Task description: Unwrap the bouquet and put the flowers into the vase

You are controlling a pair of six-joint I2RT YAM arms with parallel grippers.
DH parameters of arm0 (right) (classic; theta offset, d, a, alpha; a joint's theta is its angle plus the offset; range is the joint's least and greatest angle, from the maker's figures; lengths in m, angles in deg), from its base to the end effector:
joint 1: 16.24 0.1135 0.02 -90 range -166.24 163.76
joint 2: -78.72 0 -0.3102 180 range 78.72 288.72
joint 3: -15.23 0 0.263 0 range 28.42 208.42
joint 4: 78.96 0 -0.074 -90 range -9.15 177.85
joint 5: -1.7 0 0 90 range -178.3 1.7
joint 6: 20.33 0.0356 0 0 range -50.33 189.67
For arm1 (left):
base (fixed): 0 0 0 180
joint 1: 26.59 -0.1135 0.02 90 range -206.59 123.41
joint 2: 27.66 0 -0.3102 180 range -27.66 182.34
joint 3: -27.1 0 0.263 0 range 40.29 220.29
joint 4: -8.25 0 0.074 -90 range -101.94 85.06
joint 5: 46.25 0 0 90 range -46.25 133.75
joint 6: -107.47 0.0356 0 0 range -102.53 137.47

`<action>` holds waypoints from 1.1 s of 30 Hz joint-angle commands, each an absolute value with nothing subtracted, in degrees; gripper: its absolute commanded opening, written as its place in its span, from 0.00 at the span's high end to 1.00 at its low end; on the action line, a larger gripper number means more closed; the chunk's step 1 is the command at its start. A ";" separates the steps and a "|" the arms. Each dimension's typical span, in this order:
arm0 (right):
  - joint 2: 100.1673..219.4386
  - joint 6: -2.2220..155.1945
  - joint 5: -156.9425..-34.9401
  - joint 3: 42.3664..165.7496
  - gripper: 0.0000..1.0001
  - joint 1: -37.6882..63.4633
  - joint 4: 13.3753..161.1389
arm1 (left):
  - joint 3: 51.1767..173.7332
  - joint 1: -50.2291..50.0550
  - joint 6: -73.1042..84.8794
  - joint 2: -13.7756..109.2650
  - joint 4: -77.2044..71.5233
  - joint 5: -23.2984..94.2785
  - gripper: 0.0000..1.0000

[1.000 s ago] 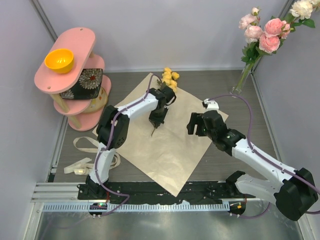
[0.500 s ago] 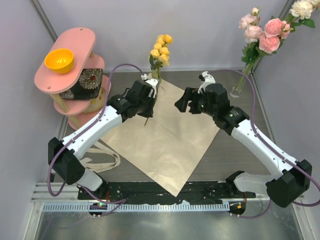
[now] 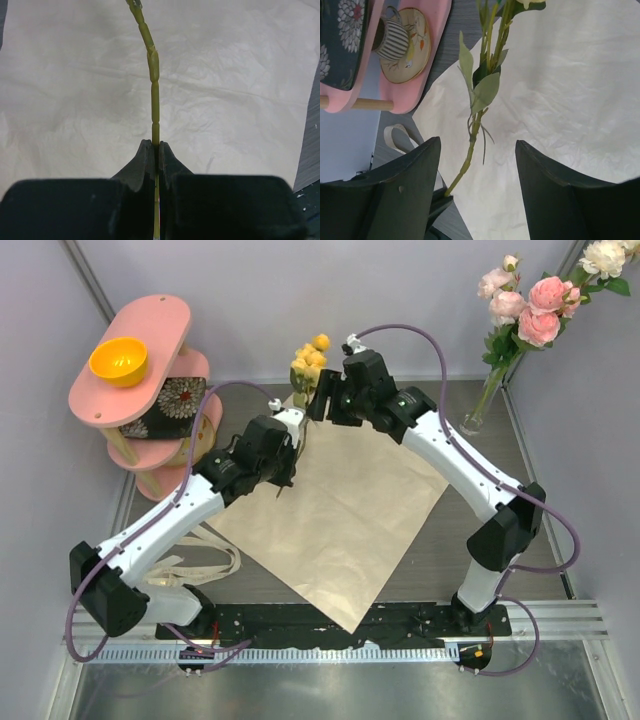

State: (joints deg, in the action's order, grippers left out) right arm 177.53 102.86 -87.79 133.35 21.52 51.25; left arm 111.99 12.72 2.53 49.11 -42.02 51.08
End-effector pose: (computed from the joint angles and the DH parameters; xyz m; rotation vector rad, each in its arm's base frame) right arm 0.3245 0.2509 0.4514 -0.0817 2.1880 0.7186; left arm 0.2276 -0.1805 0.3793 0.4256 2.2835 -0.3373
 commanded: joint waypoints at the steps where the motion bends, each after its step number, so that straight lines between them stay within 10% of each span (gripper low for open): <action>1: 178.91 105.53 -86.02 138.46 0.37 21.55 48.56 | 112.36 15.42 4.72 45.73 -37.29 50.78 1.00; 33: 175.76 121.43 -101.74 113.87 0.54 12.07 78.95 | 111.57 20.43 6.48 44.32 -37.46 50.96 1.00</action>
State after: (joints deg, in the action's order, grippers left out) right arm 180.17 116.50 -97.03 117.96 13.30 67.62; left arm 111.35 19.63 5.00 46.05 -40.69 50.63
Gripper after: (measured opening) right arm 0.479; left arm 0.033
